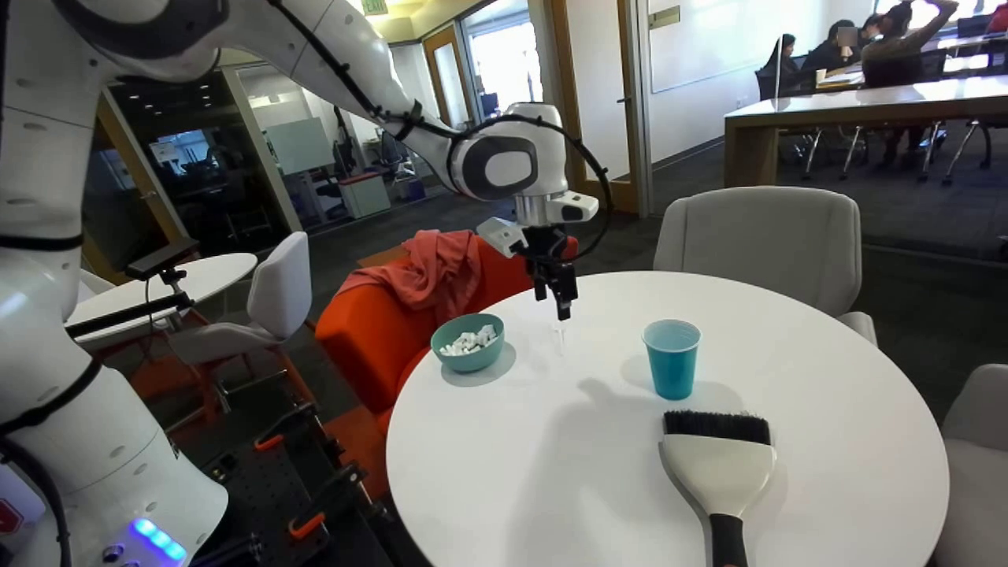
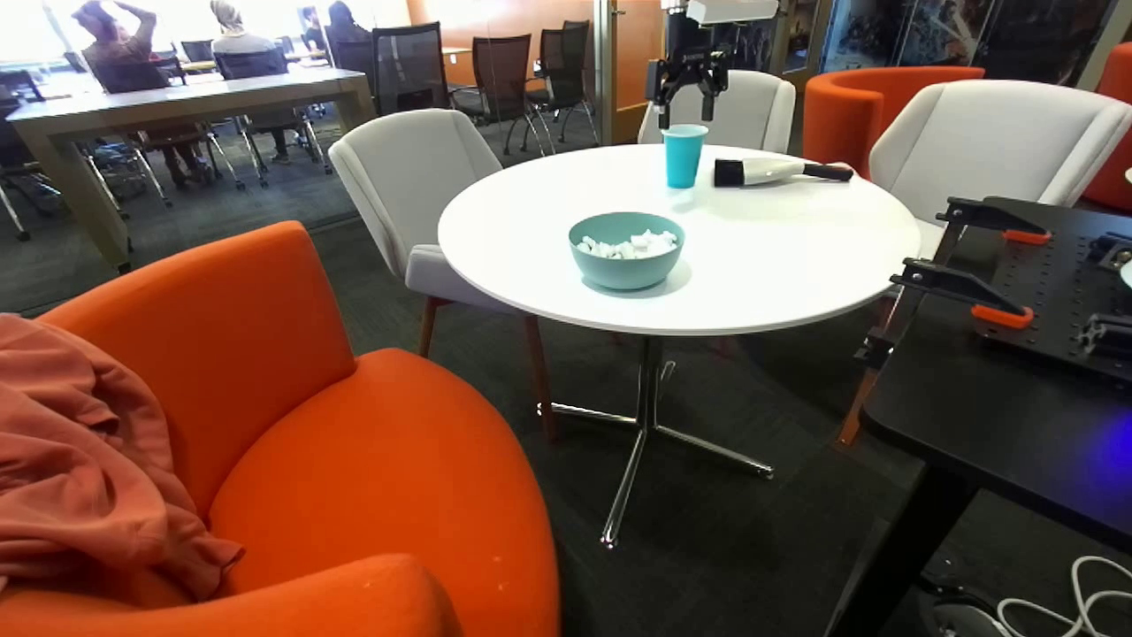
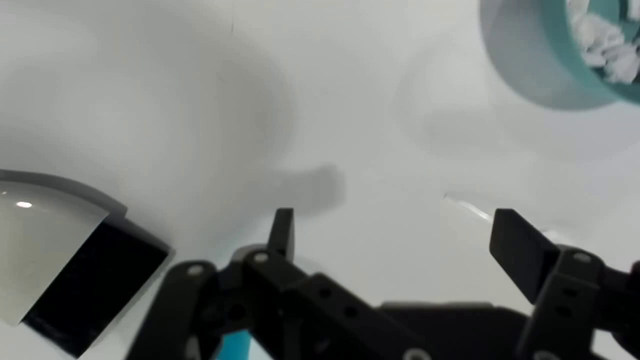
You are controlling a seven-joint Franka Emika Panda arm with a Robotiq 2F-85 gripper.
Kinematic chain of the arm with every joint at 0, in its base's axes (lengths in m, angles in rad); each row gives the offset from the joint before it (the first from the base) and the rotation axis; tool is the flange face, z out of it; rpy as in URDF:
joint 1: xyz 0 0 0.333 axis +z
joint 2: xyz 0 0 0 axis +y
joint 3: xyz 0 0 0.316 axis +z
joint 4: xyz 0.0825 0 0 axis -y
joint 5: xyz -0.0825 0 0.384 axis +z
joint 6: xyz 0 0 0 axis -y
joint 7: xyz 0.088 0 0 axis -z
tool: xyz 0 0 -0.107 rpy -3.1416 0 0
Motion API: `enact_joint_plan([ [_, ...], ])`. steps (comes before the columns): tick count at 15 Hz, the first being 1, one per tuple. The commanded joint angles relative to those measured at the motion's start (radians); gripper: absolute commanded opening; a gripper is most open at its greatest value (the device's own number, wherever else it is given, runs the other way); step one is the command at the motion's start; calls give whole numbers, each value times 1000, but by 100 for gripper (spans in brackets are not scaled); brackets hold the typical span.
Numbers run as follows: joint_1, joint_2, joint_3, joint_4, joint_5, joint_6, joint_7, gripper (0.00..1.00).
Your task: Move the light blue cup to the right, move the green bowl to the right, stir the contents in the bowl using the white spoon on the table
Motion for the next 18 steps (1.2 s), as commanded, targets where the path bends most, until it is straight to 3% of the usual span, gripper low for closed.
enact_joint_plan([
  [1,-32,-139,81,-247,44,52,-158,100],
  [4,-66,-167,154,-326,127,2,-323,100],
  [8,-100,-162,230,-377,248,80,-553,100],
  [12,-79,-96,258,-358,316,296,-549,100],
  [13,-87,-111,251,-354,277,219,-542,100],
  [18,-98,-77,271,-337,285,271,-542,100],
])
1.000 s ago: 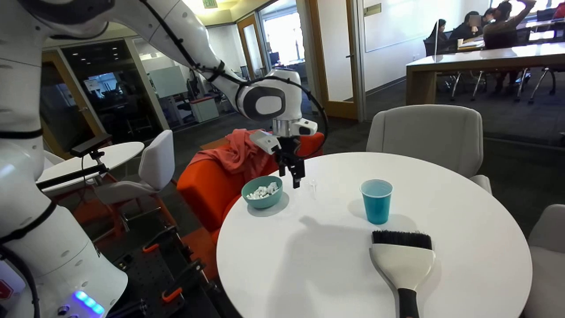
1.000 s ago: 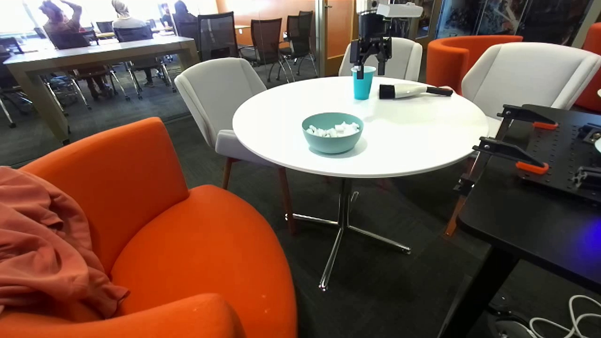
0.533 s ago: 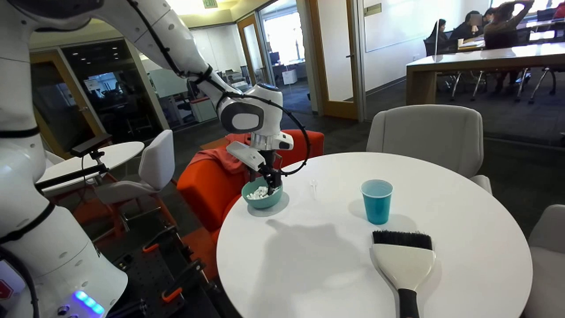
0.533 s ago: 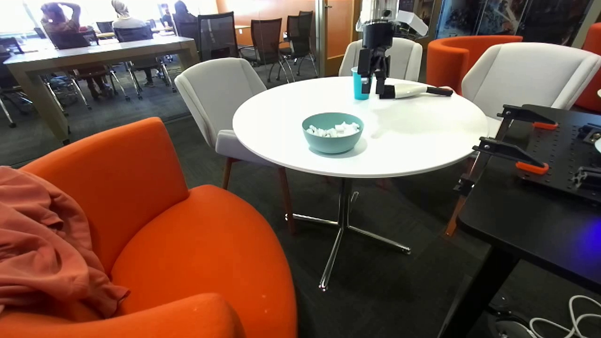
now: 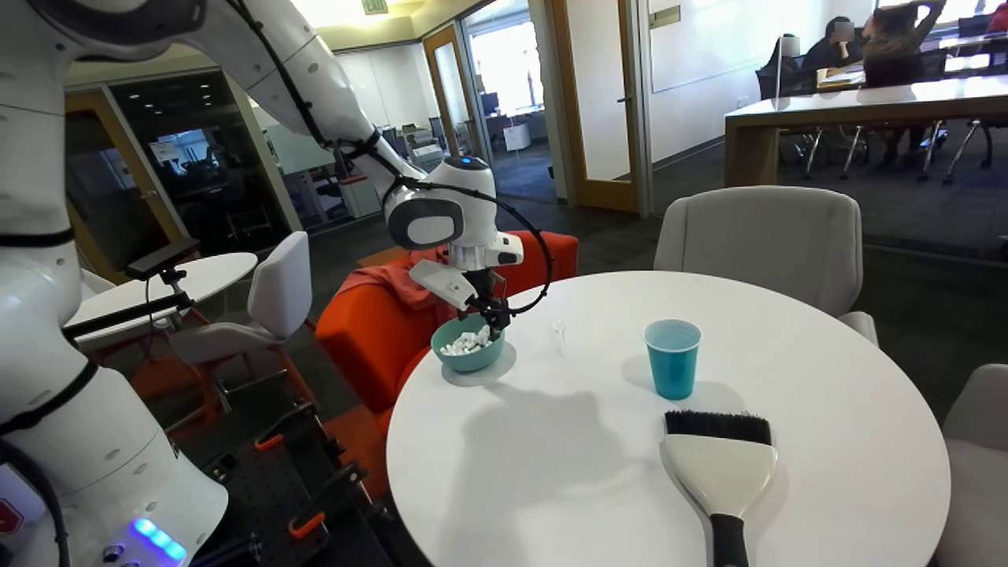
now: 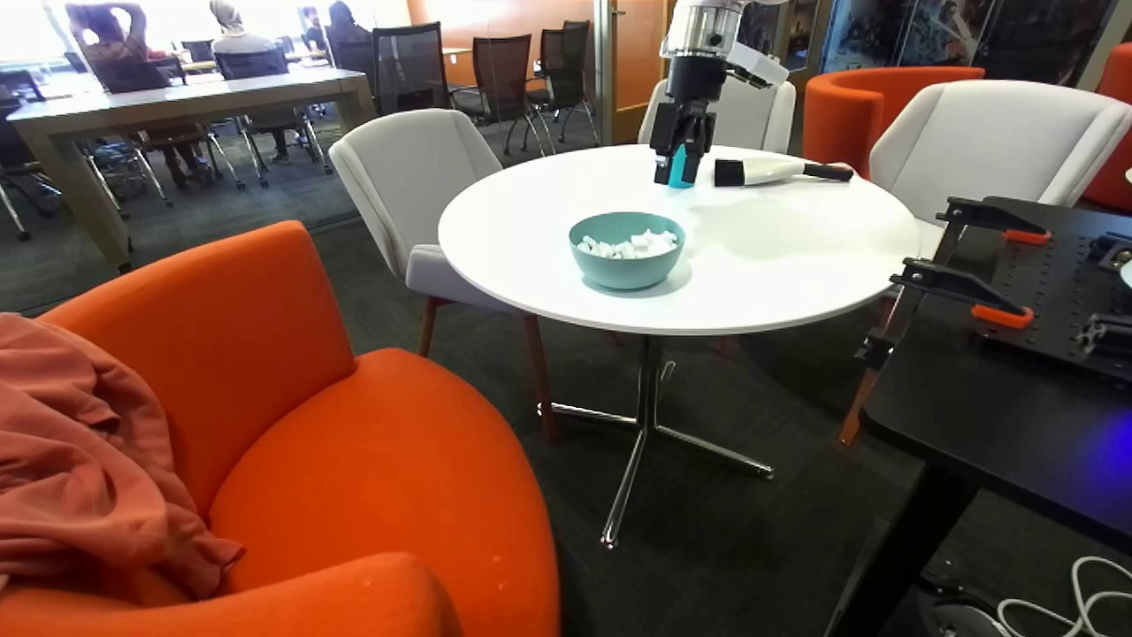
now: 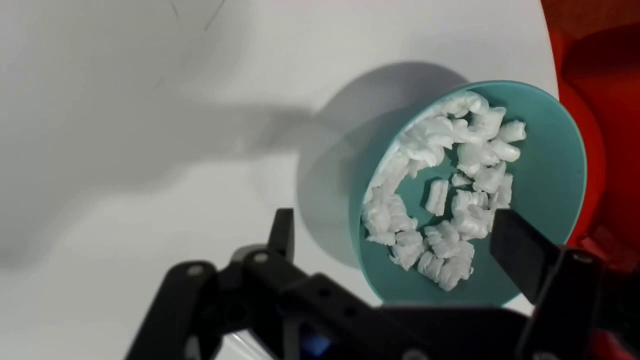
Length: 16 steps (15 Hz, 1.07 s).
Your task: Move the light blue cup to the right, move the green bowl to the right, stir the contents in the bowl using the white spoon on the table
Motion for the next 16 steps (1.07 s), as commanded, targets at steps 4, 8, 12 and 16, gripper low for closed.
enact_joint_plan([
  [4,-22,76,29,87,-20,2,1,100],
  [8,-22,151,24,164,-50,-13,14,100],
  [12,-32,228,29,227,-79,-3,9,100],
  [16,-37,288,33,275,-114,-6,12,74],
])
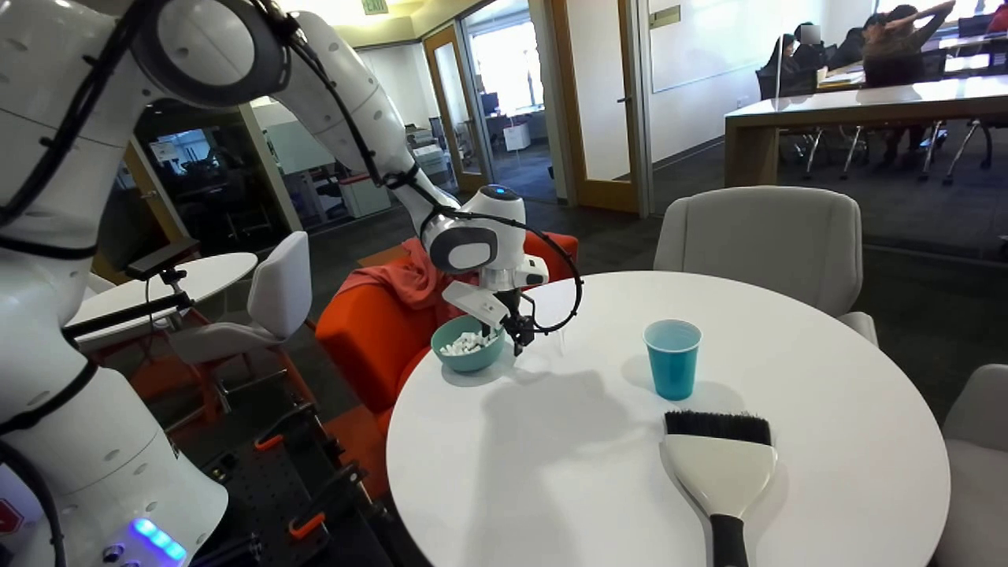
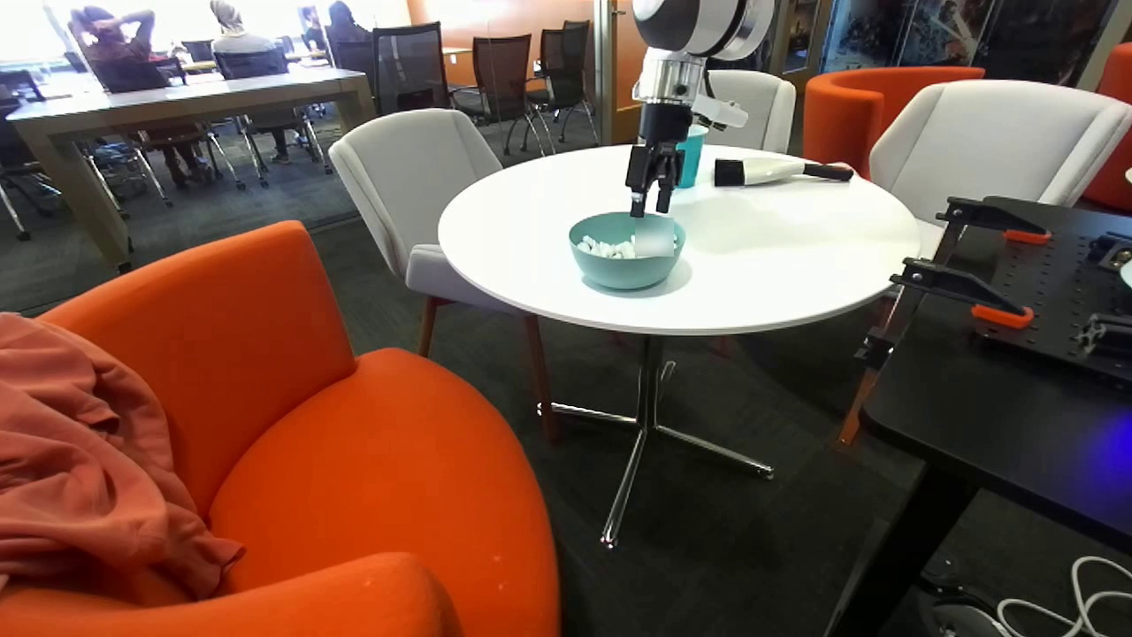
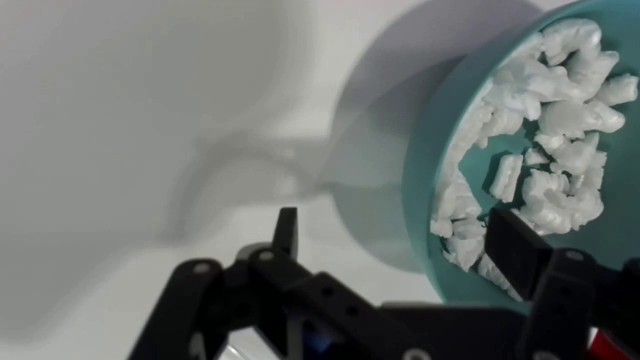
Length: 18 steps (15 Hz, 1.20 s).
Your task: Move the light blue cup to the right, move the green bowl to the right, stir the contents in the bowl using the white spoon on the table
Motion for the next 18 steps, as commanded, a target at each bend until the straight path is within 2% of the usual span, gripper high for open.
enact_joint_plan([
  [1,-23,53,23,56,-43,-6,14,66],
  [8,-33,75,43,75,-60,-3,16,12],
  [10,-35,62,45,60,-61,-4,18,0],
  [15,-45,-8,12,-24,-55,5,61,1],
  [18,-87,-54,-9,-84,-34,27,85,1],
])
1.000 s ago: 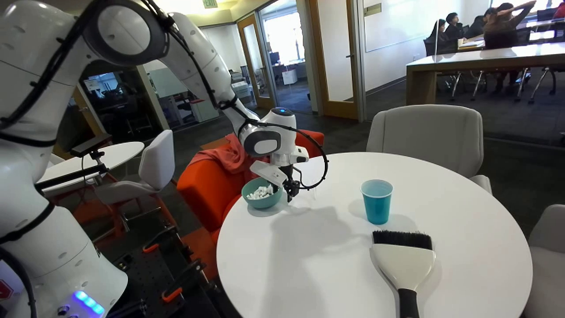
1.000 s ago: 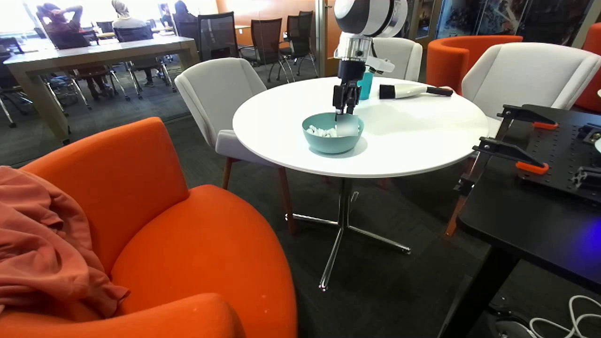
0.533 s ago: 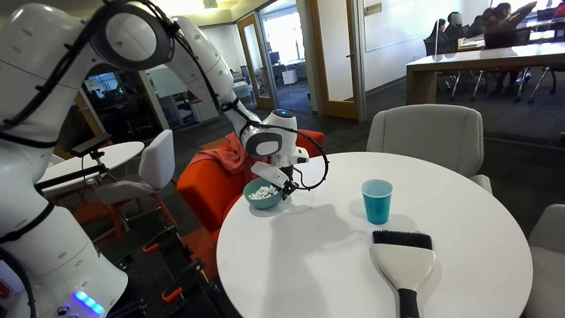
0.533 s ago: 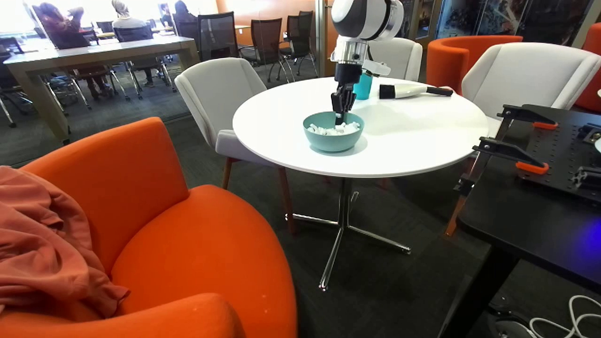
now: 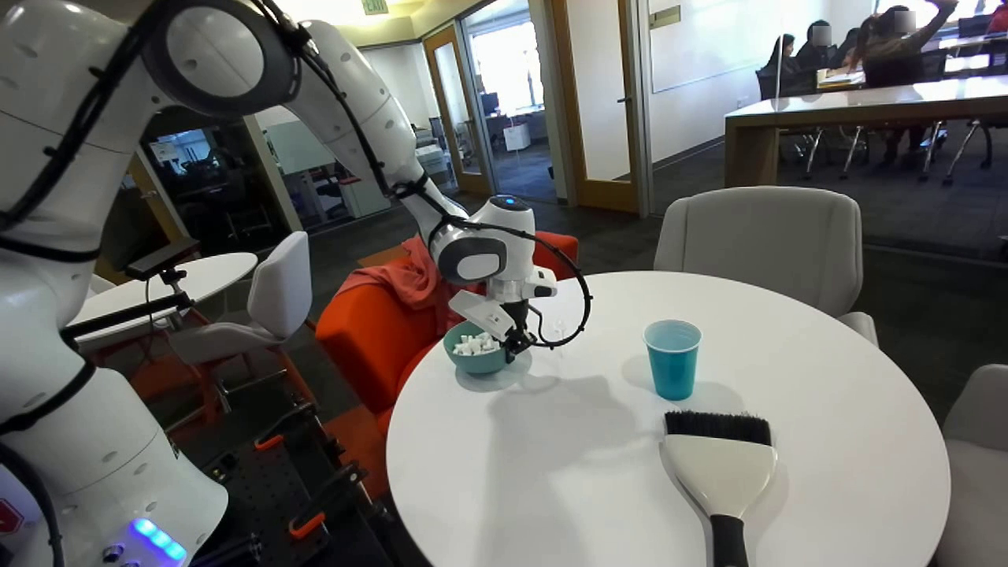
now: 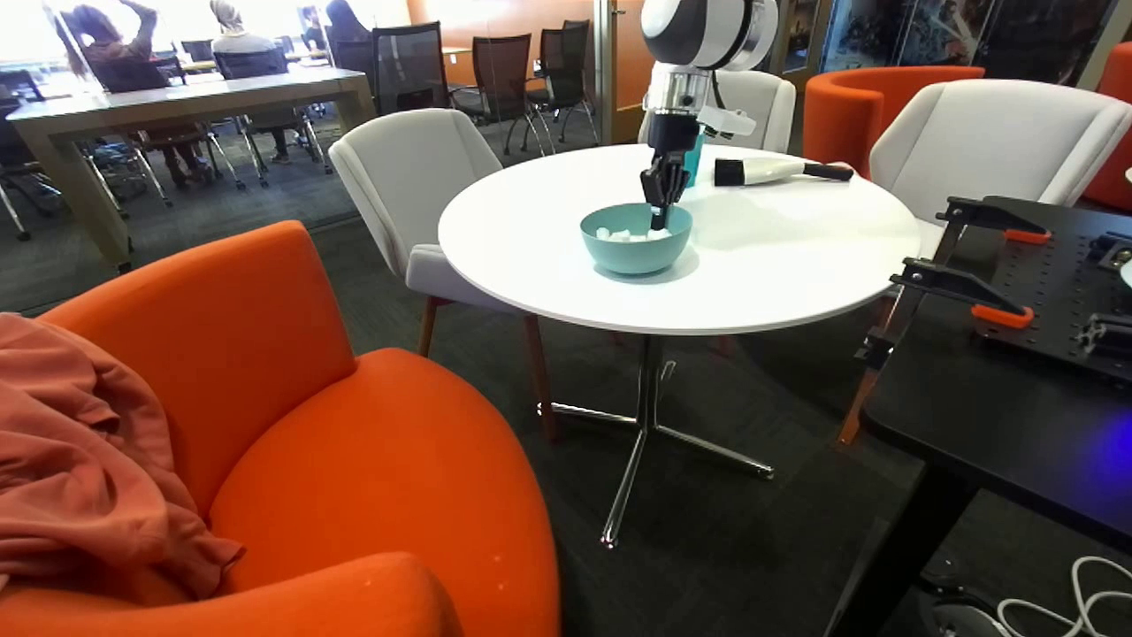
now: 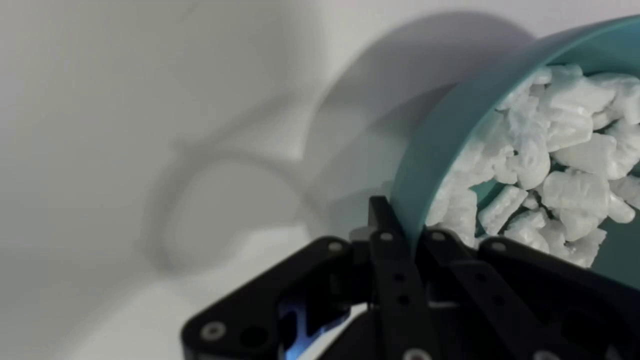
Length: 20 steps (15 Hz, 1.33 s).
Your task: Move the light blue cup to the right, move the green bowl to the right, stir the contents in the bowl using the white spoon on the table
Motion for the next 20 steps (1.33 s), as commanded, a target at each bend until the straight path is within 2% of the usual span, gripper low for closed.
enact_joint_plan([
  [1,-70,-105,-12,-119,19,36,37,1],
  [10,-316,-164,-35,-201,161,113,19,1],
  [13,-343,-154,-63,-200,154,122,39,1],
  [20,-320,-168,-125,-270,91,159,56,1],
])
